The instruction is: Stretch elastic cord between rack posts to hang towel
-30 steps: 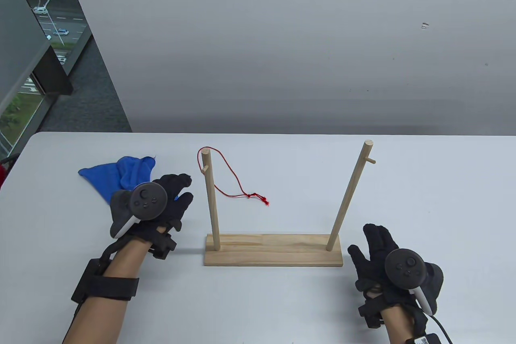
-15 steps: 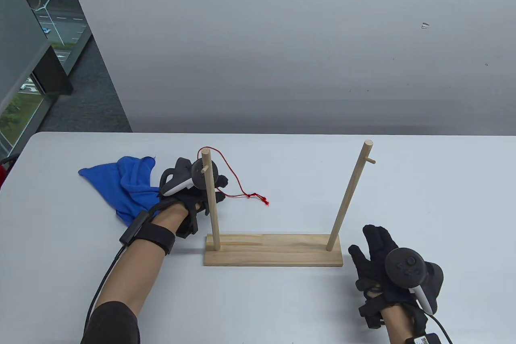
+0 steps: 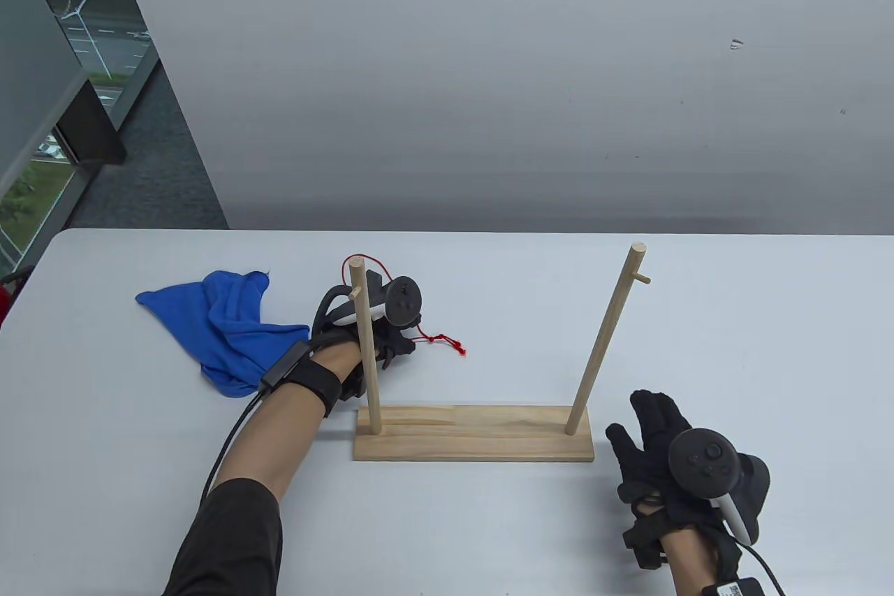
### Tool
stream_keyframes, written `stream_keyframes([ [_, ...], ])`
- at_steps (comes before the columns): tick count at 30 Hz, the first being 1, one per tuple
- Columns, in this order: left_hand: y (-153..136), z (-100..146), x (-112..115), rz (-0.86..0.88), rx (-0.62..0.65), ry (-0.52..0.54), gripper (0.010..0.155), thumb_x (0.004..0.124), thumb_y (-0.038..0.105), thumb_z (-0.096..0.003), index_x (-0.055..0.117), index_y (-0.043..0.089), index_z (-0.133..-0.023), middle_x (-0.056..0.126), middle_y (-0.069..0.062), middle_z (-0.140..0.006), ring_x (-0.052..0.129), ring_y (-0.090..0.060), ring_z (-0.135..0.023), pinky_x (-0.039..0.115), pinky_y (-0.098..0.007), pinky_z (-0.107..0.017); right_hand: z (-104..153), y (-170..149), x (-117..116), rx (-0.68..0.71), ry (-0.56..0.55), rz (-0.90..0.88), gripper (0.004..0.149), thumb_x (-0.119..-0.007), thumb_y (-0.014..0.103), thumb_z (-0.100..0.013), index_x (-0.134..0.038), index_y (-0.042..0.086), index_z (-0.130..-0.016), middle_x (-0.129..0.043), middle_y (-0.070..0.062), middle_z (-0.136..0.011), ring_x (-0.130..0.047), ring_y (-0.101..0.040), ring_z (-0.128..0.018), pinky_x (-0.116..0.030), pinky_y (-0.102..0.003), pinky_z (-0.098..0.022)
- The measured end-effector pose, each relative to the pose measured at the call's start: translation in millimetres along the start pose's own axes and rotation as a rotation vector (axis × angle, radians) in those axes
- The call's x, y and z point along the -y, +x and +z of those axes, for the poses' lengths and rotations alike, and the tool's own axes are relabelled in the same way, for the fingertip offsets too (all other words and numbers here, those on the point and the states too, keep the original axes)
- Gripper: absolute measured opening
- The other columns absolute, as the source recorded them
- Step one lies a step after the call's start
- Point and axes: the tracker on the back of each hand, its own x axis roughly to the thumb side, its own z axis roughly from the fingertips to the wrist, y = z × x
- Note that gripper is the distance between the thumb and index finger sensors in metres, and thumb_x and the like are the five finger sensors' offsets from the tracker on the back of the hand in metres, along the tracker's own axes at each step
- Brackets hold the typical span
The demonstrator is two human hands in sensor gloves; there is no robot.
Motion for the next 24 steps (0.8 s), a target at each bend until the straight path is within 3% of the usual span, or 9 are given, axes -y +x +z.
stream_keyframes([
  [11,9,-17,9,-0.071,0.036,0.003,0.053,0.093,0.042,-0.0376,0.086,0.027,-0.088,0.094,0.002,-0.076,0.091,-0.029,-0.063,0.066,-0.054,-0.067,0,-1,1,-0.013,0.002,0.007,0.070,-0.070,0.052,-0.047,-0.050,0.013,-0.101,-0.047,-0.020,-0.105,-0.060,-0.046,-0.095,-0.036,-0.077,-0.059],
  [24,14,-12,14,-0.114,0.084,0.012,0.043,0.087,0.038,-0.0428,0.085,0.022,-0.083,0.094,0.002,-0.066,0.090,-0.028,-0.060,0.065,-0.054,-0.067,-1,-1,1,-0.019,0.007,0.013,0.070,-0.070,0.052,-0.047,-0.050,0.013,-0.101,-0.047,-0.020,-0.105,-0.060,-0.046,-0.095,-0.036,-0.077,-0.059],
])
